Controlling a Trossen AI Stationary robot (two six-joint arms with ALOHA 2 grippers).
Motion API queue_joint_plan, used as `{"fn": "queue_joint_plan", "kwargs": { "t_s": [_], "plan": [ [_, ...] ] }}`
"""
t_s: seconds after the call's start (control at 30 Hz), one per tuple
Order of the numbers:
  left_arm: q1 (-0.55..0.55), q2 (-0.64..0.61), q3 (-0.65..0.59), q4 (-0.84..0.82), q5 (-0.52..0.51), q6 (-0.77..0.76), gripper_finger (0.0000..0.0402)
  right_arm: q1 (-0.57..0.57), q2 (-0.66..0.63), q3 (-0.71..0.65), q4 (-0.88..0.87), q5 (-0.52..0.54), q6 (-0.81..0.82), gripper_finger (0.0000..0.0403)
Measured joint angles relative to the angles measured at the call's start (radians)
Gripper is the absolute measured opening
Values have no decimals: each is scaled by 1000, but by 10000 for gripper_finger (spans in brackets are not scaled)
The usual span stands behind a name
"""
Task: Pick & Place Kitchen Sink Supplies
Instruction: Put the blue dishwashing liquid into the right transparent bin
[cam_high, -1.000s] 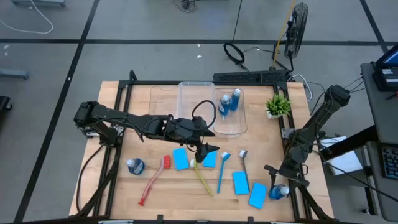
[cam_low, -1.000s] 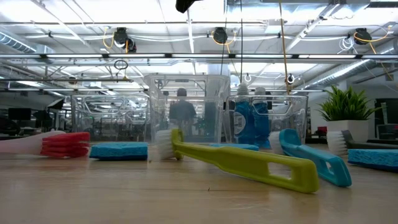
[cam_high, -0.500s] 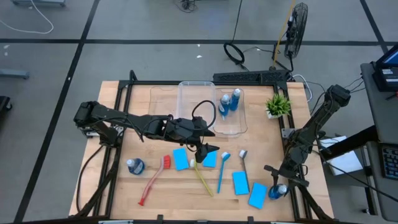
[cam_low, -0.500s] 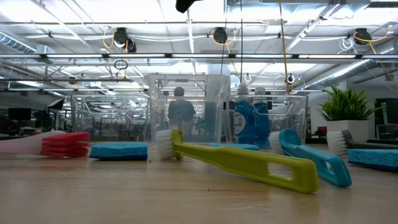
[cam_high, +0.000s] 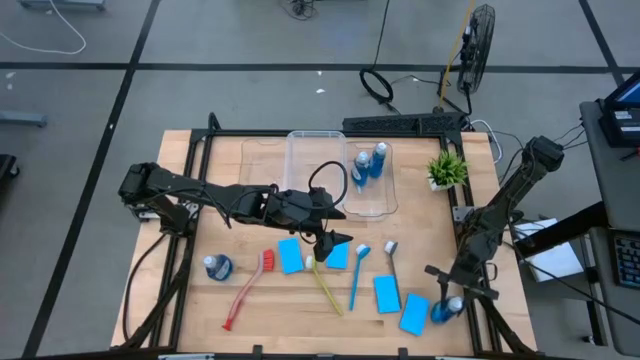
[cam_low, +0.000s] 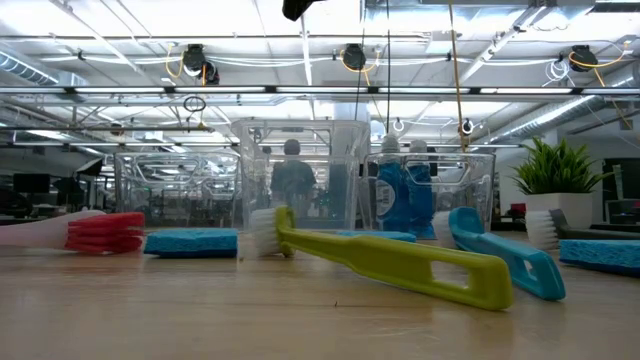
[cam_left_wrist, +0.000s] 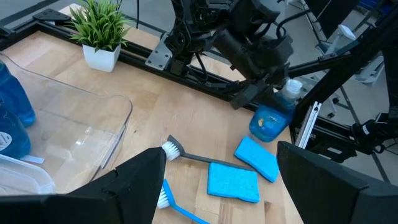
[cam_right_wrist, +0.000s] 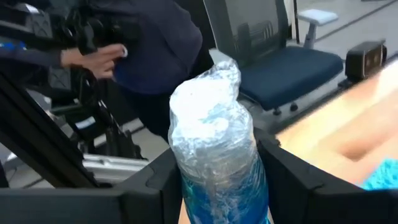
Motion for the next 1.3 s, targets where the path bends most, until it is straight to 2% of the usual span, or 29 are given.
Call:
{"fn": "queue_joint_plan", "kwargs": {
  "t_s": [0.27, 0.6, 0.77, 1.03, 1.13, 1.3],
  "plan": [
    [0, 0, 0, 0, 0, 1, 306, 0, -32, 0, 18, -7, 78, 163],
    [0, 0, 0, -3, 0, 52, 306, -4, -86, 79, 32, 2, 33, 162],
    [2, 0, 0, -9, -2, 106, 306, -43, -86, 129, 32, 34, -34, 162],
    [20, 0, 0, -9, -17, 108, 306, -140, -86, 195, 30, 35, -41, 162],
    [23, 0, 0, -30, -17, 107, 306, -175, -86, 218, 32, 89, -79, 162],
    [26, 0, 0, -76, -16, 107, 306, -235, -88, 240, 30, 246, -178, 162]
  ]
}}
